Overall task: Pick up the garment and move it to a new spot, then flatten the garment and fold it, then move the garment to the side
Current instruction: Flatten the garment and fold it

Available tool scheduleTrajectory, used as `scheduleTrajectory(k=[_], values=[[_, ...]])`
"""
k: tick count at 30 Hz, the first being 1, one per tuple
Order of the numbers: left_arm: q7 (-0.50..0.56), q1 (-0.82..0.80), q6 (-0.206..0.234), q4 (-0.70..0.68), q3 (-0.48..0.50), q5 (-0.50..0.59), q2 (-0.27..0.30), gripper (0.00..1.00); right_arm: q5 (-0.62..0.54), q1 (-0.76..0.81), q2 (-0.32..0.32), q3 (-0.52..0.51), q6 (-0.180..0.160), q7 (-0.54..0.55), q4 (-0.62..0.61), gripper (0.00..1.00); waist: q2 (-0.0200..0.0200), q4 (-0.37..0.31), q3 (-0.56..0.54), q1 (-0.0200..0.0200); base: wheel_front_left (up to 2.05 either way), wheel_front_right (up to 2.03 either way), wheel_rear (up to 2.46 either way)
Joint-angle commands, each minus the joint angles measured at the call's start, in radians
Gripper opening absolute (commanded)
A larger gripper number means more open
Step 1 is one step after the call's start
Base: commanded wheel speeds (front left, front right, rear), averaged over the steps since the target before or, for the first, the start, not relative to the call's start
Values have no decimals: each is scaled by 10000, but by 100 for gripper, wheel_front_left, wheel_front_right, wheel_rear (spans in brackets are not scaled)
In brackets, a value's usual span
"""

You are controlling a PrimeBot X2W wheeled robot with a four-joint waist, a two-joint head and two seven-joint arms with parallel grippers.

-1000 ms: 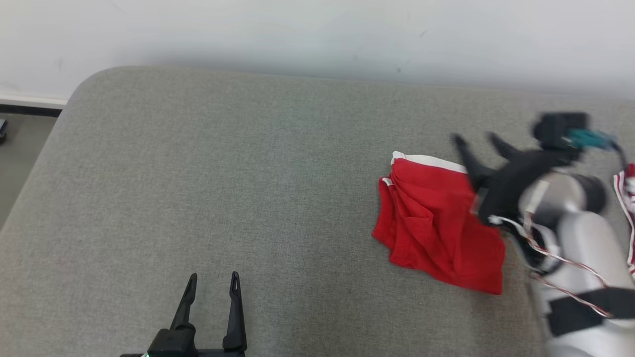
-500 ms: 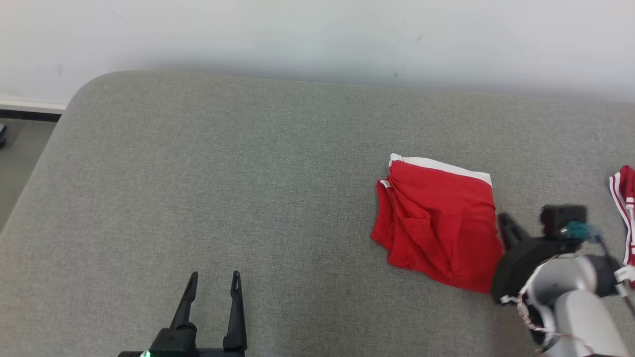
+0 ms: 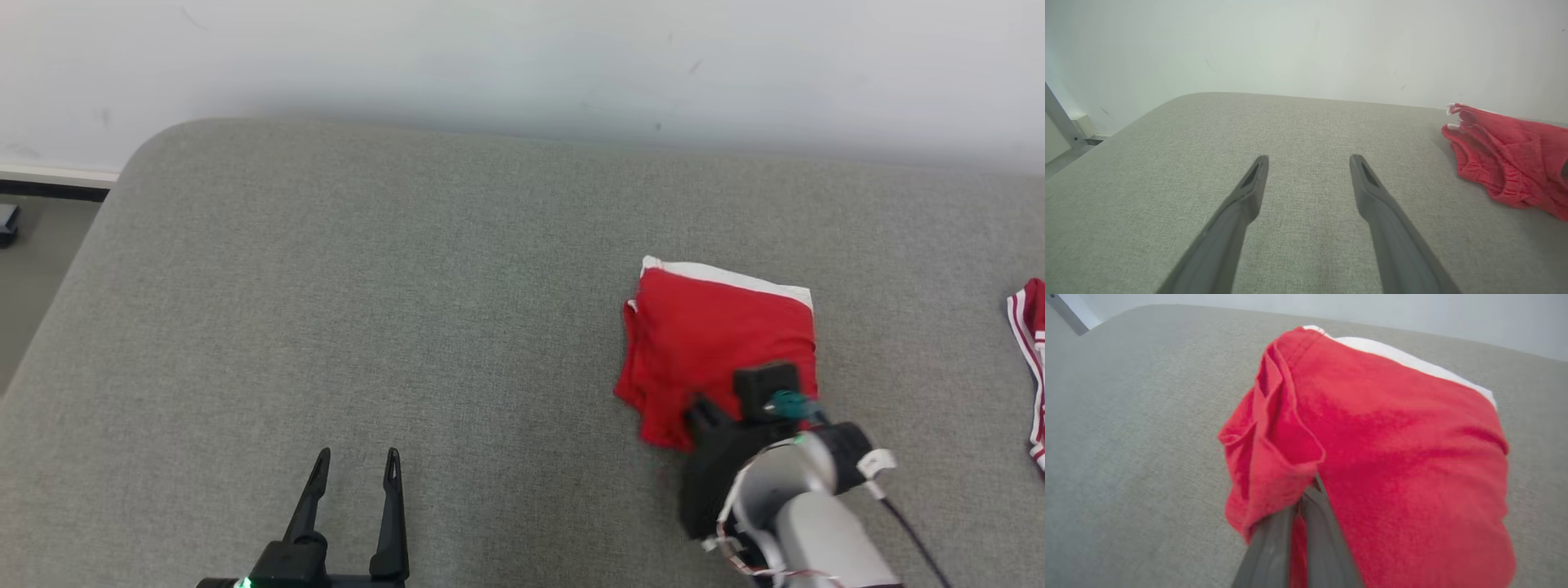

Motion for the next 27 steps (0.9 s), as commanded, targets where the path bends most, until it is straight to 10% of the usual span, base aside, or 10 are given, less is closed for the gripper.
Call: scheduleTrajectory(k=[1, 11, 15, 27], values=[[-28, 108, -72, 50, 17, 35, -14, 100, 214, 80, 147, 423, -22, -58, 52, 0, -1, 56, -108, -1, 0, 0, 0], [-28, 495, -39, 4, 133, 90, -14, 100, 1585, 1111, 433, 2453, -22, -49, -446, 0, -1, 14, -507, -1, 0, 0, 0], [-28, 677, 18, -32, 192, 144, -12, 100, 1952, 1422, 439, 2594, -22, -448, -1052, 100, -1, -140, -728, -1, 0, 0, 0], [-28, 1111, 146, -584, 892, 420, 31, 100, 2658, 3166, 448, 492, -21, -1705, -3553, 100, -1, -834, -1414, -1, 0, 0, 0]])
